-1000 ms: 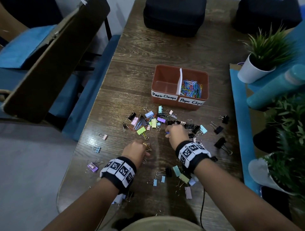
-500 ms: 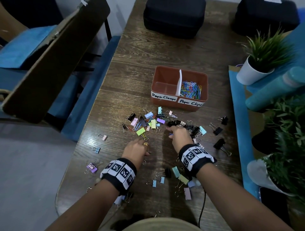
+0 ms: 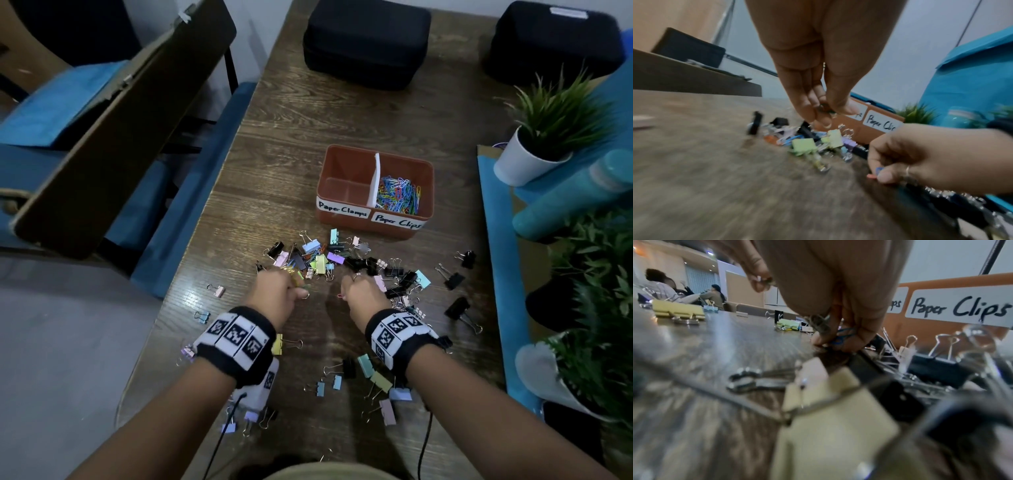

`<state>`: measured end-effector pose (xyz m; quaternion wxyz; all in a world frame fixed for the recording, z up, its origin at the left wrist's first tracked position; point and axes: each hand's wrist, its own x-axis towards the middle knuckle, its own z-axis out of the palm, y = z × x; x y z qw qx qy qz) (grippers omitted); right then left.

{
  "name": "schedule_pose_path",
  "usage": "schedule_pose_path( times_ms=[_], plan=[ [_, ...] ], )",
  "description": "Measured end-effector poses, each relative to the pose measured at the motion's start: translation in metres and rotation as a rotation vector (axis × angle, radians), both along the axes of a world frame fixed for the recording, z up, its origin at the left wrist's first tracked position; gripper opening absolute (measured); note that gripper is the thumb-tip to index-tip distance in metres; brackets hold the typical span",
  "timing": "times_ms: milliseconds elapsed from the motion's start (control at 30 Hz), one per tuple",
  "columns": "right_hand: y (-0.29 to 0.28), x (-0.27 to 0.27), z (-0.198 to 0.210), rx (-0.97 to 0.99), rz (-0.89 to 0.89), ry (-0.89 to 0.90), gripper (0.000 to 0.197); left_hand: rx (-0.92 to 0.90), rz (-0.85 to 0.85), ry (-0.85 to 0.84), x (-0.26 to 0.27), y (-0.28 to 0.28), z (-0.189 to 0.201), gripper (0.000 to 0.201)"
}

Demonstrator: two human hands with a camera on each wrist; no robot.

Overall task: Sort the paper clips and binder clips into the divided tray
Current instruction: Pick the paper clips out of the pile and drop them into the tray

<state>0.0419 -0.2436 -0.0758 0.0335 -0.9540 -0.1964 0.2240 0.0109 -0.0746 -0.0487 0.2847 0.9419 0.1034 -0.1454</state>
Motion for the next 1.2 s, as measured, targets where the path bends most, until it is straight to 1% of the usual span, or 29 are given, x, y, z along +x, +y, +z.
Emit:
schedule_pose_path(
  times_ms=[100, 133, 167, 233, 300, 333, 367, 433, 467, 500, 567, 600, 633, 667, 733, 800, 833, 867, 900, 967, 1000, 1033, 1067, 1100, 1133, 1200],
  plan=[
    [0.0, 0.004, 0.005, -0.041, 0.068, 0.036, 0.046, -0.012, -0.092, -0.04, 0.039, -0.025, 0.014, 0.01],
    [-0.003, 0.007, 0.007, -0.032, 0.055, 0.054, 0.045, -0.027, -0.105, -0.053, 0.055, -0.033, 0.019, 0.007],
    [-0.006, 0.01, 0.008, 0.003, -0.001, 0.067, 0.041, -0.052, -0.108, -0.065, 0.071, -0.042, 0.025, 0.007],
    [-0.018, 0.018, 0.014, 0.184, -0.259, 0.056, 0.031, -0.075, -0.115, -0.092, 0.104, -0.059, 0.038, 0.013],
    [-0.03, 0.035, 0.029, 0.401, -0.547, -0.069, 0.026, -0.063, -0.116, -0.157, 0.133, -0.073, 0.048, 0.019],
    [-0.037, 0.047, 0.038, 0.475, -0.645, -0.161, 0.025, -0.071, -0.115, -0.177, 0.144, -0.079, 0.051, 0.02],
    [-0.043, 0.06, 0.048, 0.518, -0.697, -0.253, 0.023, -0.083, -0.113, -0.185, 0.154, -0.085, 0.055, 0.02],
    [-0.054, 0.089, 0.064, 0.548, -0.709, -0.391, 0.02, -0.097, -0.108, -0.19, 0.172, -0.096, 0.057, 0.021],
    [-0.058, 0.104, 0.069, 0.549, -0.698, -0.415, 0.02, -0.102, -0.112, -0.19, 0.18, -0.101, 0.057, 0.025],
    [-0.061, 0.117, 0.073, 0.548, -0.683, -0.415, 0.02, -0.099, -0.124, -0.178, 0.186, -0.103, 0.056, 0.033],
    [-0.065, 0.137, 0.075, 0.519, -0.633, -0.371, 0.022, -0.082, -0.162, -0.135, 0.191, -0.104, 0.054, 0.053],
    [-0.066, 0.144, 0.074, 0.487, -0.598, -0.333, 0.025, -0.08, -0.192, -0.129, 0.19, -0.103, 0.054, 0.056],
    [-0.066, 0.147, 0.074, 0.442, -0.553, -0.293, 0.027, -0.082, -0.21, -0.157, 0.186, -0.1, 0.057, 0.053],
    [-0.063, 0.147, 0.075, 0.407, -0.498, -0.269, 0.029, -0.091, -0.209, -0.208, 0.18, -0.094, 0.06, 0.046],
    [-0.058, 0.14, 0.076, 0.391, -0.381, -0.264, 0.032, -0.106, -0.145, -0.331, 0.161, -0.074, 0.068, 0.031],
    [-0.048, 0.123, 0.078, 0.482, -0.321, -0.285, 0.032, -0.094, -0.08, -0.421, 0.137, -0.044, 0.069, 0.024],
    [-0.041, 0.112, 0.079, 0.553, -0.295, -0.314, 0.03, -0.076, -0.061, -0.423, 0.125, -0.027, 0.067, 0.021],
    [-0.033, 0.1, 0.08, 0.63, -0.268, -0.337, 0.028, -0.04, -0.046, -0.393, 0.111, -0.008, 0.062, 0.019],
    [-0.024, 0.088, 0.079, 0.695, -0.233, -0.341, 0.025, 0.023, -0.038, -0.329, 0.097, 0.01, 0.055, 0.019],
    [-0.002, 0.067, 0.07, 0.742, -0.127, -0.271, 0.021, 0.19, -0.071, -0.146, 0.072, 0.04, 0.033, 0.022],
    [0.01, 0.058, 0.062, 0.706, -0.063, -0.175, 0.02, 0.274, -0.108, -0.041, 0.061, 0.05, 0.02, 0.025],
    [0.023, 0.048, 0.054, 0.62, -0.001, -0.045, 0.023, 0.344, -0.143, 0.042, 0.049, 0.057, 0.008, 0.029],
    [0.036, 0.039, 0.046, 0.482, 0.063, 0.087, 0.028, 0.389, -0.168, 0.094, 0.039, 0.061, -0.006, 0.032],
    [0.046, 0.03, 0.038, 0.33, 0.126, 0.182, 0.034, 0.41, -0.184, 0.117, 0.03, 0.062, -0.017, 0.034],
    [0.053, 0.021, 0.032, 0.205, 0.181, 0.218, 0.04, 0.413, -0.188, 0.126, 0.021, 0.062, -0.024, 0.036],
    [0.058, 0.005, 0.026, 0.083, 0.234, 0.197, 0.047, 0.403, -0.164, 0.138, 0.008, 0.061, -0.033, 0.037]
  ],
)
